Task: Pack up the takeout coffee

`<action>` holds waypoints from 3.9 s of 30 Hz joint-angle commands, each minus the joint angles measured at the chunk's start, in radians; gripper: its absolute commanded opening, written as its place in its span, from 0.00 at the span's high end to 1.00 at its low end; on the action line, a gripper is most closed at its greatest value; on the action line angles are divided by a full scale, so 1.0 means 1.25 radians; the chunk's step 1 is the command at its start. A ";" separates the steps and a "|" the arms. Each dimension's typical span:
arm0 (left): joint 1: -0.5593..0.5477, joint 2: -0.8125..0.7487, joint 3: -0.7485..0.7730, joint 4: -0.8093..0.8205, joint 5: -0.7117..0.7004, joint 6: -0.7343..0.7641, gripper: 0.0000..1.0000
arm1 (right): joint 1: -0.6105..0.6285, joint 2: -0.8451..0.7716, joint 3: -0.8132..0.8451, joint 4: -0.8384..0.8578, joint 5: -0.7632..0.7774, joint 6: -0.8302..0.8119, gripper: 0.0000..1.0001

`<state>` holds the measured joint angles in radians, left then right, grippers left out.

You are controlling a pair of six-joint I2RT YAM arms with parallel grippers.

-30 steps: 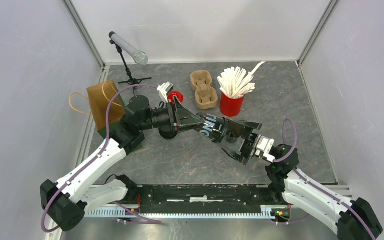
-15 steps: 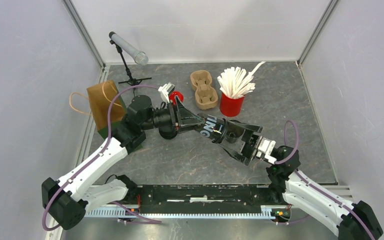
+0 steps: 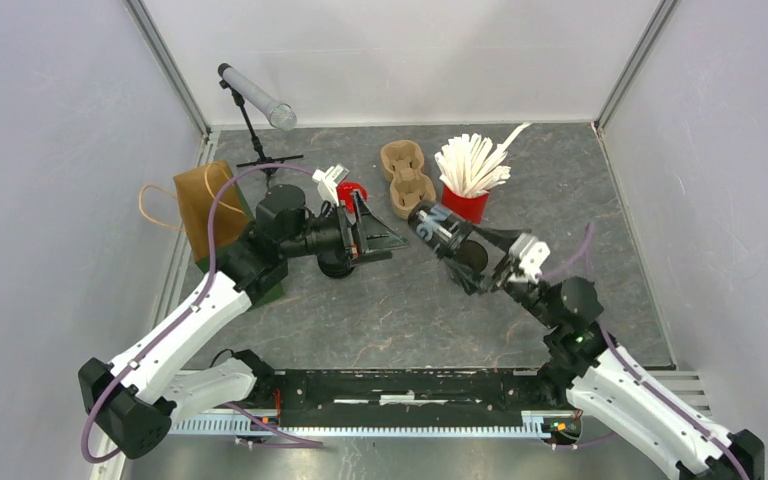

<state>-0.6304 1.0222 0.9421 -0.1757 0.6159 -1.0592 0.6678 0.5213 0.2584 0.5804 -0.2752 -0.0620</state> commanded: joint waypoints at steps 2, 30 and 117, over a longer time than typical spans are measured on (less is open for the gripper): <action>-0.001 0.004 0.087 -0.152 -0.070 0.175 0.00 | 0.001 0.041 0.280 -0.570 0.383 0.036 0.17; -0.001 0.031 0.126 -0.417 -0.056 0.481 0.00 | -0.355 0.574 0.793 -1.272 0.370 -0.057 0.14; -0.001 0.103 0.061 -0.402 -0.284 0.610 0.00 | -0.897 0.848 0.578 -0.809 0.891 0.758 0.57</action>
<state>-0.6304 1.1515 1.0142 -0.7013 0.2695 -0.3542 -0.4480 1.5654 0.9882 -0.4770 0.7841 0.8642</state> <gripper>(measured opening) 0.996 0.452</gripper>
